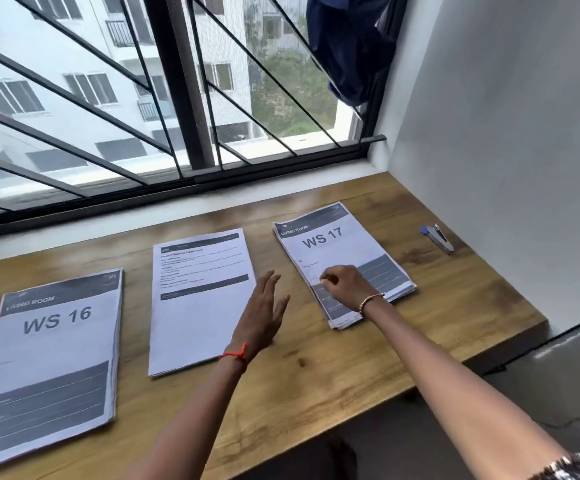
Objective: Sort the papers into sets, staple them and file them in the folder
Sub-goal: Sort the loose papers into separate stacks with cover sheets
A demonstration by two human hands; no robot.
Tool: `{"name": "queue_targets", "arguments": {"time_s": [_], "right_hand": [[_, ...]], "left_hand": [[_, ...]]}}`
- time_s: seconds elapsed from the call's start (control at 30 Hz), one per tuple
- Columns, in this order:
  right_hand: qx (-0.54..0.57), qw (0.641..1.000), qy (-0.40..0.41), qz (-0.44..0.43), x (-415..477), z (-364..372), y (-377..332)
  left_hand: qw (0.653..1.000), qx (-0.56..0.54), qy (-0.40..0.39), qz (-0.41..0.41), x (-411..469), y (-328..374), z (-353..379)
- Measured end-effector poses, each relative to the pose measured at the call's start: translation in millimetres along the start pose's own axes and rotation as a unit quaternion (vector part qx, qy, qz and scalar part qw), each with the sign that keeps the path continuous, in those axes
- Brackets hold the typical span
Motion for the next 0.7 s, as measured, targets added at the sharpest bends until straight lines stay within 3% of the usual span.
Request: {"name": "queue_targets", "arguments": {"time_s": [0.1, 0.23, 0.47, 0.7], "right_hand": [[-0.009, 0.998, 0.056, 0.002, 21, -19, 35], [-0.047, 0.996, 0.067, 0.030, 54, -40, 81], [-0.086, 0.987, -0.025, 0.132, 94, -31, 141], [-0.102, 0.987, -0.046, 0.119, 115, -21, 146]], "left_hand": [[0.997, -0.046, 0.031, -0.050, 17, 0, 13], [0.984, -0.099, 0.087, -0.120, 41, 1, 30], [0.957, -0.133, 0.123, -0.228, 72, 3, 62], [0.937, -0.100, 0.144, -0.302, 95, -8, 86]]}}
Point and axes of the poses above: each hand's wrist, its own x-axis towards the middle knuckle, its own z-axis out of the palm, y = z × x, the point moved 5 cm from there along x, towards the middle knuckle, and after that the axes turned 13 degrees about -x, right-handed, at the moved point
